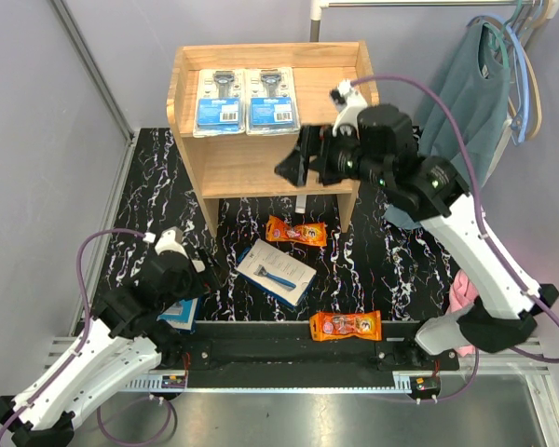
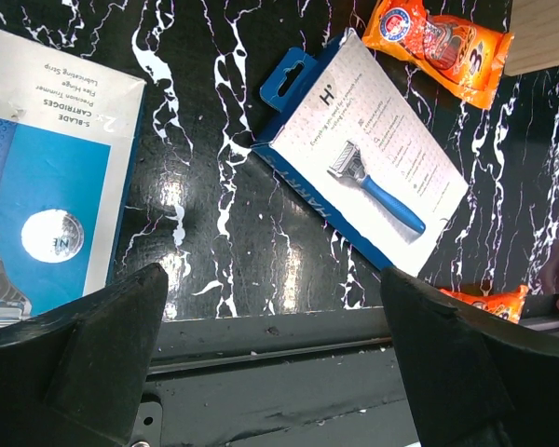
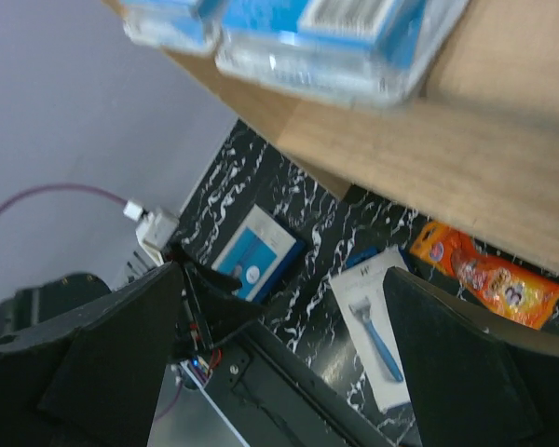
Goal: Place and organize the shaving razors onto the shelf
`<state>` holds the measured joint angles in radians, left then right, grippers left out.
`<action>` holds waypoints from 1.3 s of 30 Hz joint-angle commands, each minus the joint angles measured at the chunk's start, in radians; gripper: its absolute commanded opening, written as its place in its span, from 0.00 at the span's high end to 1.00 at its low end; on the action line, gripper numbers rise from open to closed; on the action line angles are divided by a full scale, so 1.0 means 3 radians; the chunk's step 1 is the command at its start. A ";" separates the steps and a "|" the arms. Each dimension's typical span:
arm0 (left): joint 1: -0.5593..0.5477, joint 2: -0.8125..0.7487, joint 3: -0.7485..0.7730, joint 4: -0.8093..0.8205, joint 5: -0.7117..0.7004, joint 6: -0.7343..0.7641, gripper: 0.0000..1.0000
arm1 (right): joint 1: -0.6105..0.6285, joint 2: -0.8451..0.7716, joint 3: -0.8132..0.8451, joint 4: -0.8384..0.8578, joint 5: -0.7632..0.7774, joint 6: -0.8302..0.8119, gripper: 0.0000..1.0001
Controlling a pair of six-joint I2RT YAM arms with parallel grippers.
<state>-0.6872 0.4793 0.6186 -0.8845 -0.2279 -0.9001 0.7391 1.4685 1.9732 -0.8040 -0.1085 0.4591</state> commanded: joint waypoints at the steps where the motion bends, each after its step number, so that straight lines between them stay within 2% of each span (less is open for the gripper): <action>1: -0.0005 0.0049 0.0014 0.0177 0.0110 0.0101 0.01 | 0.0103 -0.0563 -0.0806 0.0281 0.0239 0.0136 0.01; 9: -0.0005 0.0115 -0.0037 0.0340 0.0499 0.0244 0.01 | 0.0256 -0.1335 -0.2259 0.0389 0.0341 0.0591 0.01; 21: -0.0015 0.0146 -0.0201 0.0698 0.0964 0.0178 0.01 | 0.0369 -0.2241 -0.3809 0.0496 0.0439 0.1521 0.02; 30: -0.0102 0.0253 -0.0349 0.1092 0.1251 -0.0001 0.01 | 0.0415 -0.2216 -0.4067 0.0394 0.0546 0.1732 0.02; 33: -0.0260 0.0340 -0.0390 0.1250 0.1235 -0.0108 0.01 | 0.0410 -0.2216 -0.4087 0.0394 0.0561 0.1747 0.01; 39: -0.0868 0.0743 -0.0390 0.1639 0.0965 -0.0394 0.01 | 0.0415 -0.2267 -0.4174 0.0399 0.0566 0.1798 0.01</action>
<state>-0.8558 0.6323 0.4980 -0.5419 0.1043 -0.9432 0.8551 0.8070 0.7387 -0.7017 0.0269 0.9714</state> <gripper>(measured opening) 0.988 0.984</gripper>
